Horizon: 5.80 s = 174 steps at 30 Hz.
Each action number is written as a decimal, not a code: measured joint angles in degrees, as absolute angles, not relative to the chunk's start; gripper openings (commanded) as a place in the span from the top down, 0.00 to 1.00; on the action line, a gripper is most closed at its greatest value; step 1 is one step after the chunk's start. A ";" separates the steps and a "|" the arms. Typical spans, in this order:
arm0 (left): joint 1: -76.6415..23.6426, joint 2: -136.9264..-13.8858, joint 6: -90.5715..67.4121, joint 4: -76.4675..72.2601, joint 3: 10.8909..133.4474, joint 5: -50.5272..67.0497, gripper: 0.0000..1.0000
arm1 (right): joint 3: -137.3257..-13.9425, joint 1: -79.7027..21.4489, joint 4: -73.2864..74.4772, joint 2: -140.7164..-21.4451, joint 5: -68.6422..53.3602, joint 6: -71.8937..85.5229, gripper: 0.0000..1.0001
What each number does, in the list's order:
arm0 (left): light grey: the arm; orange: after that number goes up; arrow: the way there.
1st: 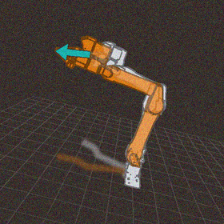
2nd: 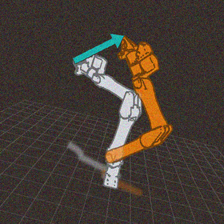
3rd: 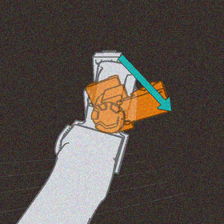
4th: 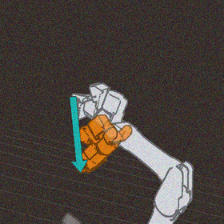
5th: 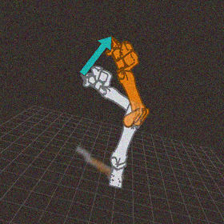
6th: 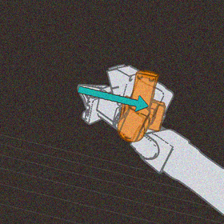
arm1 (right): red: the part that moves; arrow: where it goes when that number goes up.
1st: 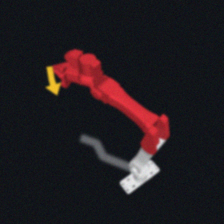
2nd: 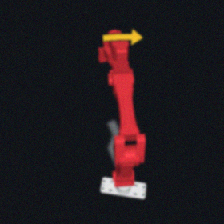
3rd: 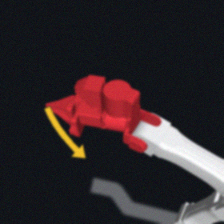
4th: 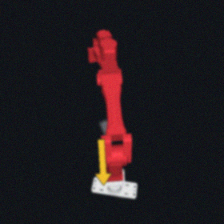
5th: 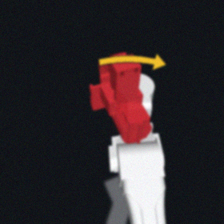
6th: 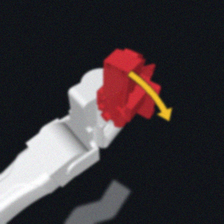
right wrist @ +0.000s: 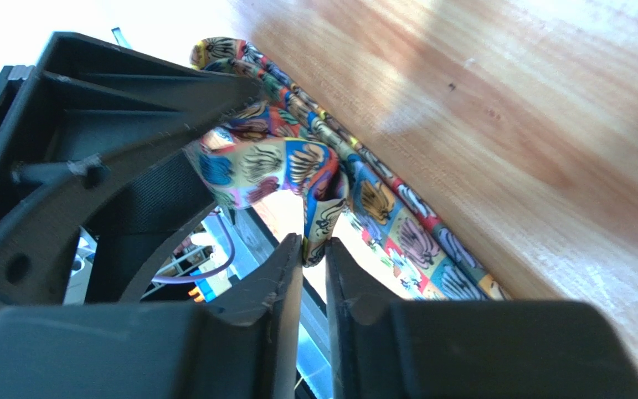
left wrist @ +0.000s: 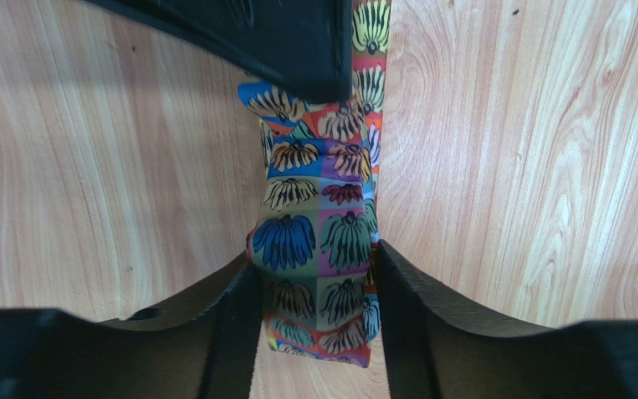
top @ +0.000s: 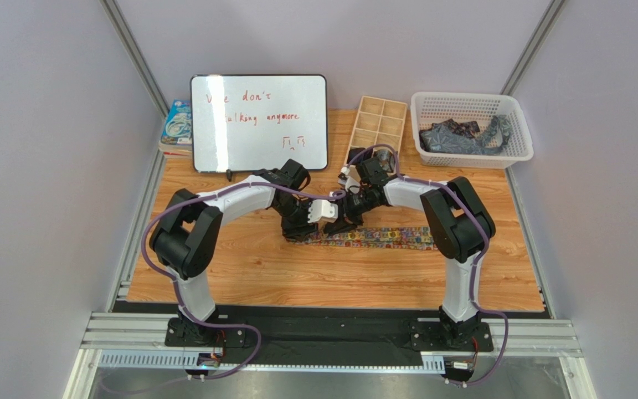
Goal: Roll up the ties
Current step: Roll the tie at the center of the board.
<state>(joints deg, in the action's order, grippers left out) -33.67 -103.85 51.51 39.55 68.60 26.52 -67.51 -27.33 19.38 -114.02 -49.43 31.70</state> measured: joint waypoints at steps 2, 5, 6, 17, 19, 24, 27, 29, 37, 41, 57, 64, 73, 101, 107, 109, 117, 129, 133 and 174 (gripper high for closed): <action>-33.10 -103.46 51.77 40.14 68.16 26.61 0.37 | -67.83 -27.46 19.73 -114.28 -49.08 31.42 0.85; -31.40 -102.39 52.34 41.58 67.35 26.72 0.34 | -67.99 -27.73 19.68 -114.74 -48.73 31.46 0.89; -30.63 -101.78 52.69 41.95 66.94 26.76 0.34 | -68.05 -27.83 19.59 -114.98 -48.66 31.51 0.89; -27.81 -96.88 55.00 43.51 64.01 28.56 0.31 | -69.28 -30.87 15.59 -117.47 -48.51 35.20 0.95; -27.79 -96.88 55.24 43.48 63.86 28.73 0.31 | -69.76 -31.51 14.79 -118.24 -48.51 36.25 0.95; -27.79 -96.88 55.94 43.33 63.11 28.82 0.32 | -71.29 -32.80 12.19 -119.81 -48.51 38.85 0.95; -27.68 -96.88 56.07 43.27 62.41 28.77 0.33 | -72.07 -33.65 10.98 -120.33 -48.51 39.94 0.95; -27.53 -96.88 56.31 43.00 61.87 28.51 0.34 | -72.71 -34.20 10.11 -120.90 -48.49 40.56 0.96; -25.12 -96.88 57.17 42.28 60.36 27.57 0.32 | -74.04 -35.16 8.67 -124.11 -48.42 41.17 0.98; -23.22 -96.40 57.45 41.63 59.90 27.53 0.34 | -74.70 -35.14 9.02 -124.66 -48.62 40.91 1.00; -21.74 -94.94 60.42 44.05 59.70 27.51 0.40 | -75.50 -35.20 10.96 -124.64 -47.62 39.40 1.00; -23.73 -94.94 60.38 43.64 59.70 26.61 0.38 | -73.69 -35.11 10.59 -123.79 -47.97 39.42 1.00; -28.80 -95.00 59.48 42.85 59.70 26.02 0.34 | -66.74 -31.70 13.30 -119.04 -48.66 37.50 1.00; -39.05 -101.30 49.19 35.64 64.18 22.11 0.26 | -59.57 -25.30 16.36 -113.67 -49.45 32.77 0.92; -40.16 -101.69 49.82 35.99 64.20 21.85 0.25 | -59.00 -25.41 15.46 -113.34 -49.39 33.63 0.90; -40.49 -101.71 49.82 36.05 64.25 21.63 0.26 | -58.87 -25.50 15.20 -113.34 -49.43 33.87 0.90; -41.85 -103.44 50.24 36.36 66.11 20.29 0.48 | -58.87 -25.96 14.83 -113.21 -49.41 34.54 0.75; -42.76 -103.48 52.69 37.43 65.49 19.35 0.55 | -59.18 -25.96 16.05 -111.96 -49.58 34.68 0.62; -42.76 -103.48 52.84 37.43 65.49 19.33 0.54 | -59.46 -26.02 16.47 -111.96 -49.58 34.68 0.63; -36.95 -98.67 46.65 36.49 61.45 24.60 0.41 | -64.40 -27.57 22.31 -114.89 -45.65 30.81 1.00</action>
